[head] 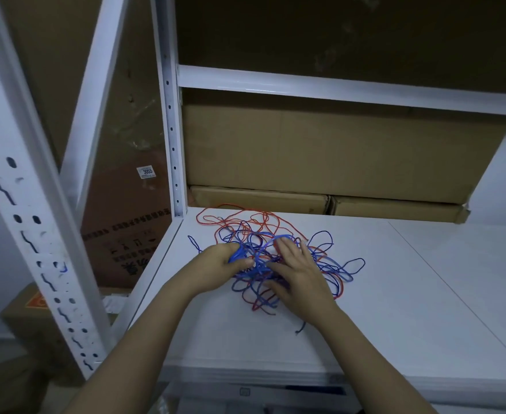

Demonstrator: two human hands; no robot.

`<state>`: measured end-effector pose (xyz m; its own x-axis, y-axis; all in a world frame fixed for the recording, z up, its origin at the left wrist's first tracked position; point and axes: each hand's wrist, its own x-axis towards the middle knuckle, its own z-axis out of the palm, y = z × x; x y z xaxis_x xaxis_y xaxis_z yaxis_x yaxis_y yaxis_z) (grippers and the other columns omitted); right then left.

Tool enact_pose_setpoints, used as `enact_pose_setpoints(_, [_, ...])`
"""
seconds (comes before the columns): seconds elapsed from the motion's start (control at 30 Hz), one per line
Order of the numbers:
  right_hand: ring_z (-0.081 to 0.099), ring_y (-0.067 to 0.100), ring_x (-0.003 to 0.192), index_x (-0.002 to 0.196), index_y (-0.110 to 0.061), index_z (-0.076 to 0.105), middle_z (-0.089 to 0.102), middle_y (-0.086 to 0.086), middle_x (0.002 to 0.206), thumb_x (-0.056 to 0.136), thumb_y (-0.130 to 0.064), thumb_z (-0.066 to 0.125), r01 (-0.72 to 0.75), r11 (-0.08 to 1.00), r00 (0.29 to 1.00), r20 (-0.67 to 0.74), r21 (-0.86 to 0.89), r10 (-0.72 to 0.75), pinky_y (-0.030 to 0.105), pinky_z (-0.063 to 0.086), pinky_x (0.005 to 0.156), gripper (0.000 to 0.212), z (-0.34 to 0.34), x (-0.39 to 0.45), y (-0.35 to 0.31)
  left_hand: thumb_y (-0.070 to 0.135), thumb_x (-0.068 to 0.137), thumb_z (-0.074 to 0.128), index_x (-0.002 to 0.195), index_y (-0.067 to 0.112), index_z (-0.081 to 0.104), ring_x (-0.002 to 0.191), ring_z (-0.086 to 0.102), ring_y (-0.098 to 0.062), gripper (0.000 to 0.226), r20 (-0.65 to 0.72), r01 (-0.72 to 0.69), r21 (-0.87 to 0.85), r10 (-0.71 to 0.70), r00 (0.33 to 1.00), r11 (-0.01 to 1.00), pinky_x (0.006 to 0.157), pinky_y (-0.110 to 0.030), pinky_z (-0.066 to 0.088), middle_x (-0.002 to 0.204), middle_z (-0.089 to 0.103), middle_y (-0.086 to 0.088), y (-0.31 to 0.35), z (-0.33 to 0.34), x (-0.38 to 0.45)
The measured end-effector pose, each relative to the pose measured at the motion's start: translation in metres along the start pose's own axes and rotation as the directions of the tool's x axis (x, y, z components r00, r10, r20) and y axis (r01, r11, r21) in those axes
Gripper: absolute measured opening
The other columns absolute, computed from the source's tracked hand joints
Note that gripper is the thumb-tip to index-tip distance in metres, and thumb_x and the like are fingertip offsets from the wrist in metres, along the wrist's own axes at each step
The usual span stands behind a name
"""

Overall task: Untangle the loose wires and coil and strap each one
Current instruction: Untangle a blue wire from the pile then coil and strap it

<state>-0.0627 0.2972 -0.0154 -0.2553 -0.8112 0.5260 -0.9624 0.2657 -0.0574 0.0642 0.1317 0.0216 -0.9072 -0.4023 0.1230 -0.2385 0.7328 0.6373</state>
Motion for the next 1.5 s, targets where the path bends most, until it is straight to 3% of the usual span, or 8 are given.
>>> enact_pose_setpoints(0.23, [0.055, 0.039, 0.120, 0.094, -0.004, 0.076, 0.059, 0.021, 0.127, 0.057, 0.019, 0.061, 0.243, 0.970, 0.964, -0.106, -0.032, -0.245, 0.057, 0.038, 0.104, 0.046, -0.067, 0.066, 0.025, 0.025, 0.097, 0.054, 0.064, 0.022, 0.048, 0.046, 0.039, 0.002, 0.034, -0.304, -0.184, -0.395, 0.061, 0.951, 0.900, 0.050, -0.014, 0.031, 0.048, 0.046, 0.015, 0.031, -0.038, 0.011])
enact_pose_setpoints(0.47, [0.065, 0.031, 0.102, 0.083, -0.013, 0.076, 0.069, 0.011, 0.101, 0.065, 0.003, 0.081, 0.178, 0.966, 0.905, -0.354, -0.188, -0.236, 0.028, 0.051, 0.064, 0.024, -0.115, 0.106, 0.047, 0.024, 0.100, 0.050, 0.070, 0.014, 0.049, 0.047, 0.032, -0.007, 0.031, -0.526, -0.327, -0.692, -0.139, 0.839, 0.644, 0.049, -0.014, 0.034, 0.048, 0.033, 0.008, 0.051, -0.080, 0.033])
enact_pose_setpoints(0.6, [0.056, 0.031, 0.083, 0.101, -0.021, 0.074, 0.060, 0.008, 0.085, 0.083, -0.021, 0.072, 0.172, 0.907, 0.969, -0.102, -0.384, -0.226, 0.033, 0.041, 0.060, 0.018, -0.088, 0.100, 0.036, 0.026, 0.099, 0.051, 0.065, 0.019, 0.050, 0.044, 0.038, -0.001, 0.034, -0.537, -0.255, -0.631, -0.175, 0.826, 0.733, 0.049, -0.016, 0.033, 0.052, 0.041, 0.008, 0.055, -0.067, 0.038])
enact_pose_setpoints(0.73, [0.045, 0.025, 0.119, 0.129, -0.019, 0.058, 0.056, 0.005, 0.123, 0.097, -0.027, 0.046, 0.023, 0.991, 0.943, 0.332, -0.132, 0.022, 0.034, 0.042, 0.089, 0.035, -0.058, 0.078, 0.025, 0.030, 0.098, 0.051, 0.070, 0.013, 0.053, 0.053, 0.045, -0.006, 0.033, -0.513, -0.151, -0.520, -0.166, 0.842, 0.841, 0.055, -0.023, 0.035, 0.060, 0.048, 0.004, 0.049, -0.050, 0.037])
enact_pose_setpoints(1.0, [0.061, 0.015, 0.087, 0.094, -0.022, 0.067, 0.068, -0.001, 0.092, 0.082, -0.074, 0.043, -0.304, 0.760, 0.949, 0.253, 0.574, 0.189, 0.031, 0.047, 0.081, 0.058, -0.067, 0.070, -0.021, 0.028, 0.097, 0.054, 0.086, -0.011, 0.054, 0.068, 0.046, -0.021, 0.040, -0.499, -0.186, -0.369, -0.025, 0.867, 0.911, 0.065, -0.033, 0.036, 0.073, 0.051, -0.017, 0.053, -0.051, 0.037])
enact_pose_setpoints(1.13, [0.049, 0.012, 0.060, 0.074, -0.020, 0.057, 0.055, -0.006, 0.063, 0.092, -0.047, 0.054, -0.358, 0.794, 0.934, 0.179, 0.492, 0.310, 0.033, 0.040, 0.061, 0.032, -0.059, 0.072, -0.022, 0.029, 0.097, 0.053, 0.084, -0.010, 0.053, 0.066, 0.043, -0.019, 0.041, -0.504, -0.203, -0.373, -0.014, 0.864, 0.905, 0.063, -0.031, 0.033, 0.071, 0.047, -0.012, 0.057, -0.048, 0.040])
enact_pose_setpoints(1.33, [0.052, 0.026, 0.097, 0.105, -0.018, 0.073, 0.056, 0.008, 0.097, 0.092, -0.022, 0.060, -0.235, 0.971, 0.972, 0.003, -0.054, 0.235, 0.035, 0.040, 0.076, 0.019, -0.098, 0.089, 0.020, 0.033, 0.099, 0.049, 0.085, 0.000, 0.059, 0.066, 0.046, -0.018, 0.037, -0.593, -0.241, -0.464, -0.096, 0.800, 0.852, 0.065, -0.031, 0.035, 0.069, 0.048, -0.004, 0.055, -0.064, 0.042])
enact_pose_setpoints(1.5, [0.057, -0.008, 0.076, 0.090, -0.009, 0.074, 0.057, 0.003, 0.085, 0.081, 0.014, 0.059, -0.118, 0.868, 0.866, -0.378, 0.482, 0.328, 0.004, 0.040, 0.067, 0.030, -0.122, 0.103, 0.028, 0.035, 0.098, 0.050, 0.066, 0.023, 0.048, 0.059, 0.043, -0.014, 0.035, -0.613, -0.274, -0.598, -0.209, 0.762, 0.754, 0.065, -0.032, 0.037, 0.059, 0.045, 0.006, 0.056, -0.073, 0.051])
